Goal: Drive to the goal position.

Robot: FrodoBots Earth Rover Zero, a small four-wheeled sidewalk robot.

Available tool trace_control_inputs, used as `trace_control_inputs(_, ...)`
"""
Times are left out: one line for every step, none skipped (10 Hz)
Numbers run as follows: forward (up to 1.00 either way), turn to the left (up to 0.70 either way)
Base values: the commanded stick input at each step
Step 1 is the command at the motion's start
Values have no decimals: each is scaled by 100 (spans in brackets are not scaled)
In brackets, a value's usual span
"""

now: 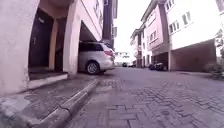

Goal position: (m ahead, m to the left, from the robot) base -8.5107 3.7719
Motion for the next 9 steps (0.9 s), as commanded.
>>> trace_control_inputs(0,0)
trace_control_inputs(0,0)
trace_control_inputs(0,0)
trace_control_inputs(0,0)
trace_control_inputs(0,-18)
trace_control_inputs(0,-68)
trace_control_inputs(0,-70)
trace_control_inputs(0,-70)
trace_control_inputs(0,-70)
